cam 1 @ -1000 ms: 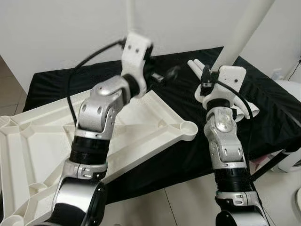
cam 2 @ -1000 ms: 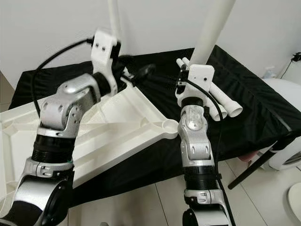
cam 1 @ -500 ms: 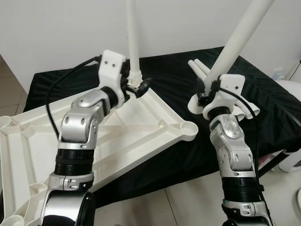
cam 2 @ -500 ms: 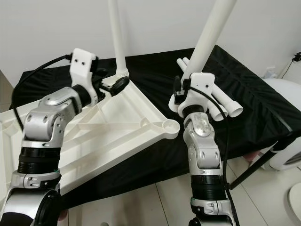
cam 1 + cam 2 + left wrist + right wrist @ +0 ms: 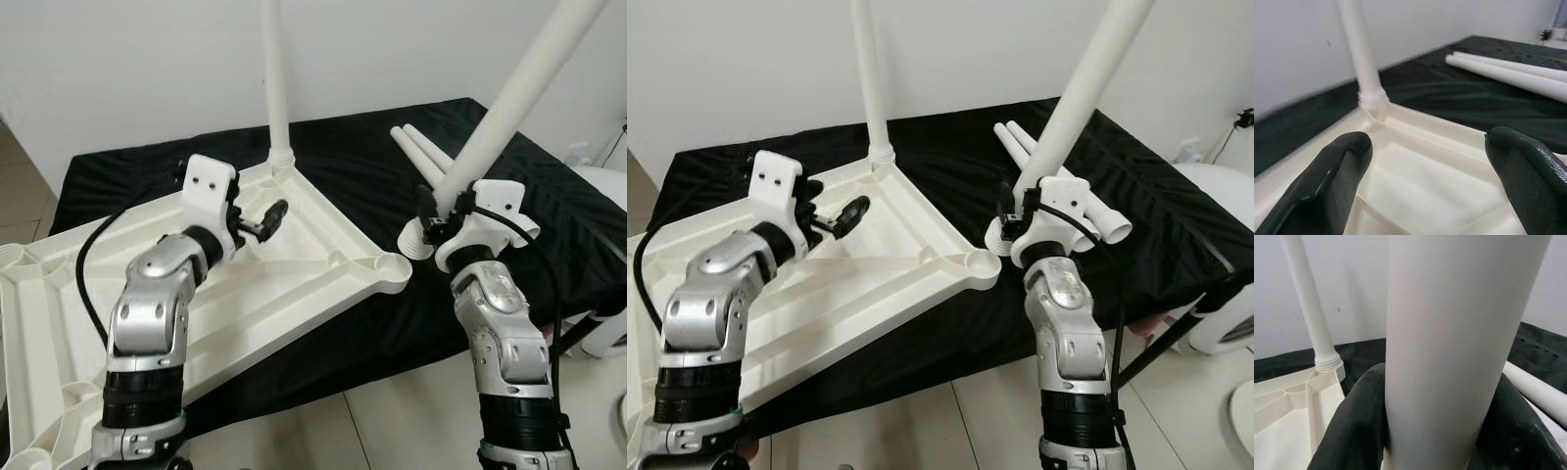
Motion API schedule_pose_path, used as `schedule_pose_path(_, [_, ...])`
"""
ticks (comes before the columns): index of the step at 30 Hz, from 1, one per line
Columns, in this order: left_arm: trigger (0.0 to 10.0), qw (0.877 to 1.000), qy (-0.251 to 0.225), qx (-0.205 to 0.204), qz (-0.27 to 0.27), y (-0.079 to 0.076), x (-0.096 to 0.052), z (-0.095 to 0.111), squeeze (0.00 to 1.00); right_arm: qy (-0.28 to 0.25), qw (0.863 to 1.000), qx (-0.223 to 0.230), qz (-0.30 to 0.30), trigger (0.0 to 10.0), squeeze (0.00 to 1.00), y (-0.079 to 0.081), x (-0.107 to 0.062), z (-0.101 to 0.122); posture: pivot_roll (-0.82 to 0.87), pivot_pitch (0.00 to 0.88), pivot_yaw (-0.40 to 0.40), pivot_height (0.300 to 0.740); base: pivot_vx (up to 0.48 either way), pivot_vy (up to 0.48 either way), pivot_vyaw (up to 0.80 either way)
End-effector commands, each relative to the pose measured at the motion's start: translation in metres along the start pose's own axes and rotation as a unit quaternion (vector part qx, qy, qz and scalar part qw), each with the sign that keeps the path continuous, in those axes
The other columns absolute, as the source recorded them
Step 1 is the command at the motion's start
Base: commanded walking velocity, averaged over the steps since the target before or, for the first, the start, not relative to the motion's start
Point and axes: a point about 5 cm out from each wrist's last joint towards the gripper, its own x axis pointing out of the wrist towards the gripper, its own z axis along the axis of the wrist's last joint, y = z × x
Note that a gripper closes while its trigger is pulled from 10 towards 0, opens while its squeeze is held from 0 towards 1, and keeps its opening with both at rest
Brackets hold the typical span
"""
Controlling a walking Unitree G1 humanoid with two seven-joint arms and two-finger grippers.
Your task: Building children table
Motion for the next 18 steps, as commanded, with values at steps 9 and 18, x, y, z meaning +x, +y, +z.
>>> schedule_pose_path(9, [10.0, 0.975, -0.003, 0.009, 0.220, 0.022, -0.010, -0.013, 0.00, -0.009, 1.000, -0.002, 0.025, 10.0, 0.00, 0.006, 0.006, 0.004, -0.05, 0.035, 0.038, 0.740, 0.000, 0.000, 0.00])
schedule_pose_path(18, [10.0, 0.976, -0.019, -0.010, 0.216, 0.018, -0.026, -0.029, 0.00, -0.012, 1.000, -0.008, 0.022, 10.0, 0.00, 0.002, -0.001, 0.002, -0.07, 0.029, 0.063, 0.740, 0.000, 0.000, 0.00])
